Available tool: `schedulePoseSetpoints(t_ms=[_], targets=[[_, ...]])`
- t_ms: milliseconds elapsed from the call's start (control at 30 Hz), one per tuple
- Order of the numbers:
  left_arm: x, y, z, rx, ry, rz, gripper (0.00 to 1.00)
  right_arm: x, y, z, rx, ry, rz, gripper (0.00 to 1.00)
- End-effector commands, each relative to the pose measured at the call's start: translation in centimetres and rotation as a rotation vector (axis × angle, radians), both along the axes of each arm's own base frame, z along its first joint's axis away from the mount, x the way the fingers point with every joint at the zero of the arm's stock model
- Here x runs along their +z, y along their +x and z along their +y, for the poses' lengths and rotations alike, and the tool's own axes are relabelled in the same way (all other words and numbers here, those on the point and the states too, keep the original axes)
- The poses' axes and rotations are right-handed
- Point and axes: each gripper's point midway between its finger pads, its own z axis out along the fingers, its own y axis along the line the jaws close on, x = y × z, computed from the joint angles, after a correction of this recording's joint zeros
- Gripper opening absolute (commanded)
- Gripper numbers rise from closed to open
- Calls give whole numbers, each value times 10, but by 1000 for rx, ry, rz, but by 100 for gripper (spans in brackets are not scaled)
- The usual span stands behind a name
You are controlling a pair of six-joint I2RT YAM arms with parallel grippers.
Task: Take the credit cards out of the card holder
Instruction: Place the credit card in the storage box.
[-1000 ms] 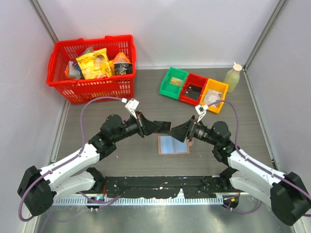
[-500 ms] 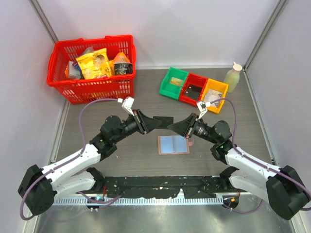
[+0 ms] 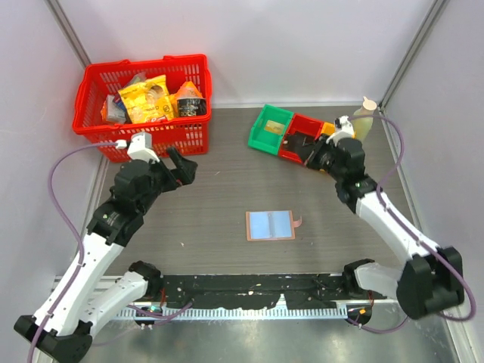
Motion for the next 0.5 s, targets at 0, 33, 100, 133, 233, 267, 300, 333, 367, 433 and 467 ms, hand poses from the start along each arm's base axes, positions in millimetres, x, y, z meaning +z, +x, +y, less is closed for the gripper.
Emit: schedulePoseSetpoints(t_ms=[0,33,100,133,233,267,300,333,367,433,467], targets=[[-60,-16,55,112,265,197,100,-43,44,-59,-233,-213,184,1],[-65,-15,58,120,267,205,100,-49,59,-68,-285,-242,214,1],[-75,-16,63,128,281,224,100,-59,80,-77,-318,-282,254,1],[-77,-17,65,132,284,232,100,-60,89,-80,-333,-294,262,1],[-73,-20,68,139,286,206,100,-77,122,-74,-315,-308,313,1],[-70,-20,71,151,282,190,100,-67,133,-67,-298,-289,292,1],[-67,-22,72,158,279,172,100,-84,140,-63,-282,-291,325,1],[-65,-22,74,167,277,160,100,-73,151,-59,-276,-268,305,1],[-64,-23,76,175,277,154,100,-88,155,-50,-239,-257,337,1],[-63,-24,77,179,278,145,100,-94,170,-44,-225,-236,348,1],[-62,-24,78,183,276,142,100,-87,177,-38,-212,-213,336,1]])
